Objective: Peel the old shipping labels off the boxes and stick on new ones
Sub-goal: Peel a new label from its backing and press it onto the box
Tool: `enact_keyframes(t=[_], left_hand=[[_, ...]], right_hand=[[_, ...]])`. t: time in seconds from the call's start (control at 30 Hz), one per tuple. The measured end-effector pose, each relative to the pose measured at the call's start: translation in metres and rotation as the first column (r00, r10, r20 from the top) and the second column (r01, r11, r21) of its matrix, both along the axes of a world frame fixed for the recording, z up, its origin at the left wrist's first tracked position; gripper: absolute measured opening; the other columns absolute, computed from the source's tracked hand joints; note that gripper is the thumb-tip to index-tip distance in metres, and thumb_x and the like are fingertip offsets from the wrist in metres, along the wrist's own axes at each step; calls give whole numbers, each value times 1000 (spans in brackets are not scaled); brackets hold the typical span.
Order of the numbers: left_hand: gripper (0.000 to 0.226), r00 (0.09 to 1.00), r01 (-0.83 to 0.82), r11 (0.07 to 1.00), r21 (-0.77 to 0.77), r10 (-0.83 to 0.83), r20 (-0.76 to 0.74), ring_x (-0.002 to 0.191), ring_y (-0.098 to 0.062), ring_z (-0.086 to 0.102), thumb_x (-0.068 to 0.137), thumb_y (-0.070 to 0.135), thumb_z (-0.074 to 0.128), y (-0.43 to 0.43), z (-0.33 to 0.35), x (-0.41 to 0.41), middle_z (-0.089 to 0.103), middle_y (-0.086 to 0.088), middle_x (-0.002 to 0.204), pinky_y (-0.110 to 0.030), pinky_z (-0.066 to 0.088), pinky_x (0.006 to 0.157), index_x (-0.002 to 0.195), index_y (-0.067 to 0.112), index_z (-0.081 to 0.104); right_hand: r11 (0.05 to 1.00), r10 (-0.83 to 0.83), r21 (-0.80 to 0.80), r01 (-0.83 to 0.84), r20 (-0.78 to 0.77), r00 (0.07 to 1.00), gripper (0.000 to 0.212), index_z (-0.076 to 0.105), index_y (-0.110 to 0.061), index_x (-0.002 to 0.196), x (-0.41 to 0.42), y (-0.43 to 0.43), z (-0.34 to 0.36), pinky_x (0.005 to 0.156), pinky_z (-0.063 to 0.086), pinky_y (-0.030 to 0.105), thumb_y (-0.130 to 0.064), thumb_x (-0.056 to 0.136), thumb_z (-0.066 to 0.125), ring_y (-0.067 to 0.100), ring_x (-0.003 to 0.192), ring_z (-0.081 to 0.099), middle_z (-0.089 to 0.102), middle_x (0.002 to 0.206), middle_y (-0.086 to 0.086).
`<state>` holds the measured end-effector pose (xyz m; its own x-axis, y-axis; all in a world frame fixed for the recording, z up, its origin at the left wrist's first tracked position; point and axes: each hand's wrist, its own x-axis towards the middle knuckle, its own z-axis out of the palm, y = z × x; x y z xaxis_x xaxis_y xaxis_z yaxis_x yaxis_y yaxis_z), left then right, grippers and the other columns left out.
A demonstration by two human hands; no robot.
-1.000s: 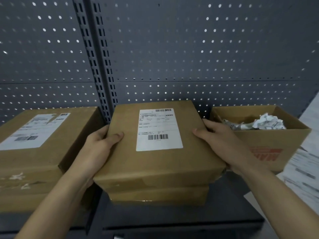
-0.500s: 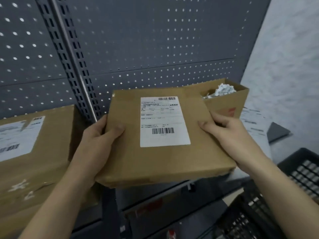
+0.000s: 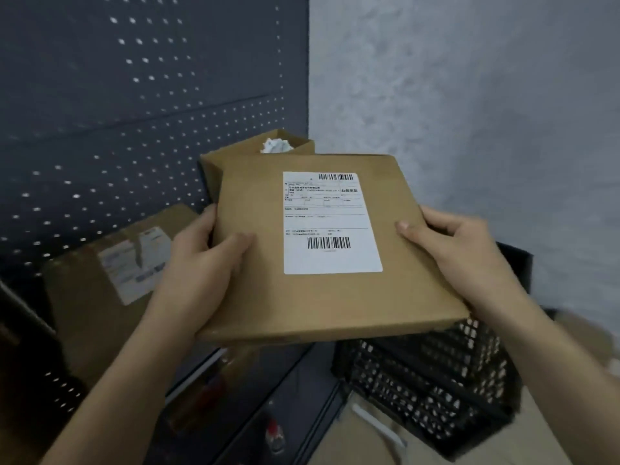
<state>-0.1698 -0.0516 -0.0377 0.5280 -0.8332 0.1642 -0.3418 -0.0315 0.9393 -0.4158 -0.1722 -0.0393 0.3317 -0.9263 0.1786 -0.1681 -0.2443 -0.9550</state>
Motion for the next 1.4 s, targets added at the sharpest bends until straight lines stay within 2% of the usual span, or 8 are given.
enact_keyframes(t=[0.13, 0.33, 0.47, 0.7, 0.9, 1.0, 1.2, 1.4], left_hand=[[21, 987, 153, 988, -15, -153, -49, 78, 0, 68, 95, 27, 56, -47, -4, -41, 70, 23, 92, -27, 48, 68, 102, 47, 59], [22, 963, 259, 966, 13, -258, -75, 86, -7, 69, 95, 25, 57, -120, -20, -101, 72, 21, 96, -32, 54, 76, 104, 44, 63], [23, 941, 325, 945, 20, -322, -101, 80, 1, 69, 95, 26, 59, -159, -36, -138, 71, 24, 96, -18, 50, 64, 99, 49, 60], [23, 905, 425, 899, 109, -417, -86, 79, 5, 68, 93, 25, 62, -227, -83, -174, 71, 22, 97, -19, 54, 66, 108, 42, 61], [32, 850, 526, 821, 223, -517, -100, 94, -1, 67, 93, 29, 63, -297, -133, -180, 68, 22, 108, -33, 56, 82, 120, 45, 54], [44, 832, 548, 782, 295, -546, -97, 104, -9, 64, 92, 28, 62, -330, -157, -183, 65, 17, 117, -42, 54, 89, 133, 38, 47], [36, 828, 539, 744, 395, -555, -84, 89, -4, 59, 94, 12, 53, -368, -199, -193, 62, 12, 105, -20, 43, 64, 123, 33, 47], [51, 847, 488, 686, 541, -521, -104, 90, -8, 60, 90, 9, 54, -389, -247, -184, 63, 9, 106, -27, 46, 70, 136, 29, 46]], right_hand=[[991, -132, 19, 131, 3, 991, 11, 74, -34, 94, -53, -21, -10, 60, 52, 21, -29, 92, 64, 4, 69, 70, 75, 84, -13], [962, -268, 52, 267, 15, 963, 14, 73, -30, 102, -124, -58, -28, 64, 51, 25, -27, 92, 64, 7, 75, 71, 75, 89, -11], [936, -346, 67, 346, -8, 938, 13, 71, -31, 103, -160, -81, -47, 66, 52, 25, -28, 92, 64, 7, 81, 71, 74, 94, -14], [860, -498, 70, 505, -104, 861, 5, 69, -33, 92, -197, -119, -97, 66, 52, 26, -30, 89, 67, 0, 78, 68, 72, 87, -21], [789, -591, 112, 605, -136, 795, 12, 66, -21, 100, -197, -154, -148, 59, 45, 11, -26, 89, 68, -5, 77, 65, 71, 91, -14], [737, -635, 130, 664, -206, 745, 17, 63, -23, 103, -194, -170, -172, 63, 44, 14, -28, 88, 68, -4, 82, 64, 70, 93, -16], [627, -672, 194, 755, -356, 650, 26, 59, -16, 106, -181, -195, -213, 62, 43, 22, -33, 88, 66, 12, 88, 61, 65, 94, -5], [624, -639, 144, 768, -472, 607, 26, 47, -18, 107, -159, -209, -245, 72, 48, 21, -23, 90, 65, 15, 92, 56, 58, 97, -6]])
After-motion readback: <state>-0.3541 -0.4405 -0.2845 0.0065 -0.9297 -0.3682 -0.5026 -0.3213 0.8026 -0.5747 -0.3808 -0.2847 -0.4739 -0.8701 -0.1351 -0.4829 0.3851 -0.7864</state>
